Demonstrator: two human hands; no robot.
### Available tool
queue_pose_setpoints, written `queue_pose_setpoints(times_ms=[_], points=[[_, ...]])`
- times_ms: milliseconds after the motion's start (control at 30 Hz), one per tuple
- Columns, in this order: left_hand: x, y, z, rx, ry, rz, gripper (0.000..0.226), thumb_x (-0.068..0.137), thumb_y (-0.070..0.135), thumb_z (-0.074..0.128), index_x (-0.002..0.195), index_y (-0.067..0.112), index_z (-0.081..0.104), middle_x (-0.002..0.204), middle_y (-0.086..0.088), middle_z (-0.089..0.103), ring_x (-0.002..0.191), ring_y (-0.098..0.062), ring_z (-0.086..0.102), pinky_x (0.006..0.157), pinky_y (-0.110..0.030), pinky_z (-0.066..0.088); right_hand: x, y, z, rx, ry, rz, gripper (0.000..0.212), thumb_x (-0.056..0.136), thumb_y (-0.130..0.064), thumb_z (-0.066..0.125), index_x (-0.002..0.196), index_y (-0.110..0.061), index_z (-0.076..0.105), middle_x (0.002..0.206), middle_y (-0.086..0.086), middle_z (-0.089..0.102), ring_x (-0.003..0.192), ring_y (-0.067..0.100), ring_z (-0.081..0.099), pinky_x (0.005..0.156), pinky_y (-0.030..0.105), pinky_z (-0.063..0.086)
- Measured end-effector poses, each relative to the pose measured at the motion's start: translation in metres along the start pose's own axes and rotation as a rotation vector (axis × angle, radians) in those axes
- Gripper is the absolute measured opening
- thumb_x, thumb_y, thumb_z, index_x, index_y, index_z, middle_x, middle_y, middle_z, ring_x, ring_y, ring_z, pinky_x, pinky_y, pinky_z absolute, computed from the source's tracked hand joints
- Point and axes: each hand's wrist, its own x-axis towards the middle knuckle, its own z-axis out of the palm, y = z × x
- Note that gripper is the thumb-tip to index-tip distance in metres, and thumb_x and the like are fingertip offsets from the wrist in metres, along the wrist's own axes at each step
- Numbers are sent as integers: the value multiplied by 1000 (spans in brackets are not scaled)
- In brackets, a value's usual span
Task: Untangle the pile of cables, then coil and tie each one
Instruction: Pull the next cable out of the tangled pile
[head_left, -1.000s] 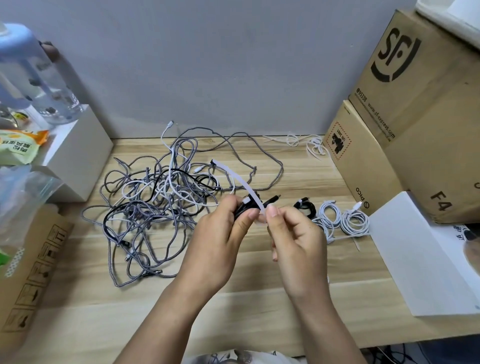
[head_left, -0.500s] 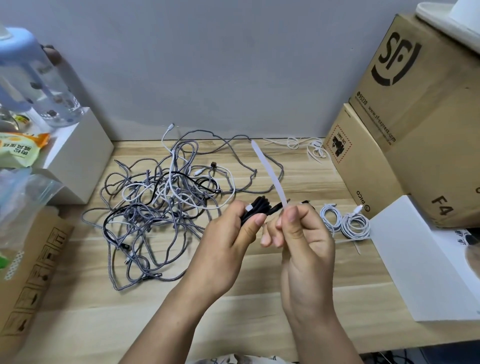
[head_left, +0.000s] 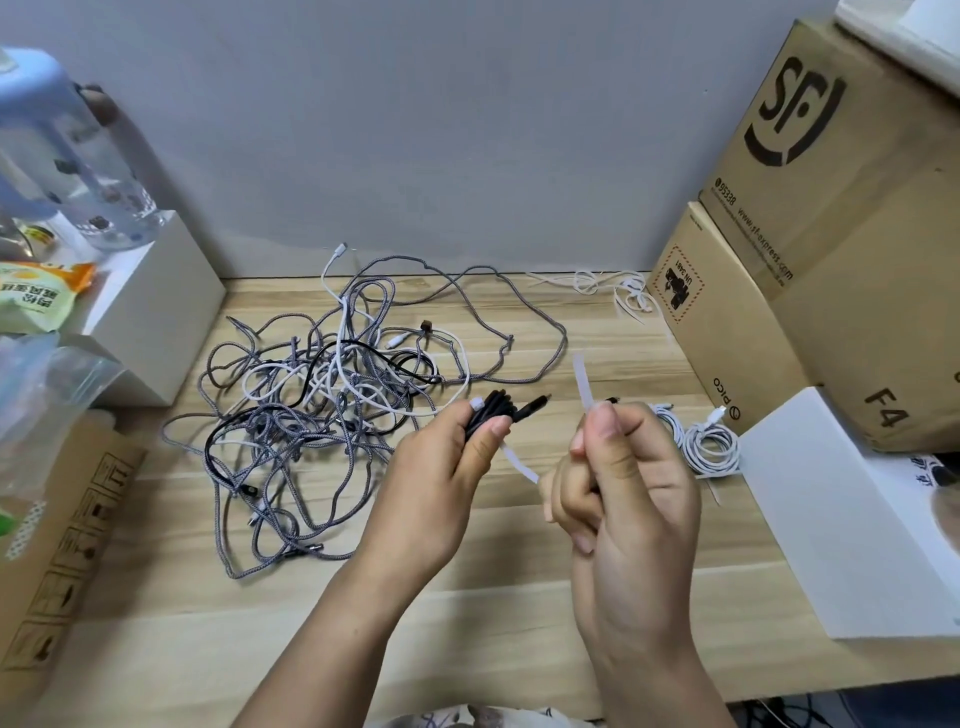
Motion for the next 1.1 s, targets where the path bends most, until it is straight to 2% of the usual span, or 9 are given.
queue_pose_setpoints(times_ms=[67,167,300,400,533,733,900,1100], points=[[-2,2,2,64,-12,14,37,92,49,47,72,18,45,56,-12,44,58,-26,37,57,-42,33,1,-2,-1,-14,-7,16,19,73,-35,64,59,-26,56,43,-12,31,38,5,18,41,22,15],[-3,6,3,177,10,32,32,92,41,47,66,28,34,49,2,38,55,-24,33,54,-38,25,3,-1,-4,-91,-55,57,20,76,-34,64,58,-26,59,44,-13,31,38,4,18,39,16,17],[-3,6,0,45,3,67,27,88,51,44,71,31,46,57,-10,45,57,-25,40,55,-42,36,7,4,-7,-254,-115,178,19,78,-26,60,59,-26,62,46,-4,30,40,5,21,38,14,20],[-4,8,-1,7,-25,84,19,85,53,43,72,39,48,56,-4,41,56,-20,37,54,-43,36,9,7,-7,-298,-112,216,19,77,-27,58,59,-25,63,52,6,32,42,6,23,39,14,21],[-5,7,-1,12,-24,85,24,86,50,44,72,31,46,57,-4,42,60,-28,39,55,-46,38,10,9,-7,-315,-100,245,20,76,-28,58,57,-26,62,45,-5,32,40,5,22,39,13,20],[-6,10,0,42,-13,90,24,87,44,44,67,31,42,59,-8,45,59,-27,39,54,-42,37,11,10,-7,-333,-98,263,21,75,-29,58,55,-26,62,47,-2,33,40,6,22,38,14,20],[-6,11,0,53,-12,82,22,86,48,43,69,35,43,62,-10,47,60,-27,41,57,-43,39,11,11,-7,-340,-92,267,21,75,-29,58,54,-26,62,49,1,33,39,5,23,38,14,20],[-7,11,1,96,9,81,24,86,47,42,68,32,41,58,-8,48,60,-28,43,57,-43,39,11,8,-4,-312,-66,289,27,78,-22,60,52,-22,59,43,-8,32,37,3,22,37,12,20]])
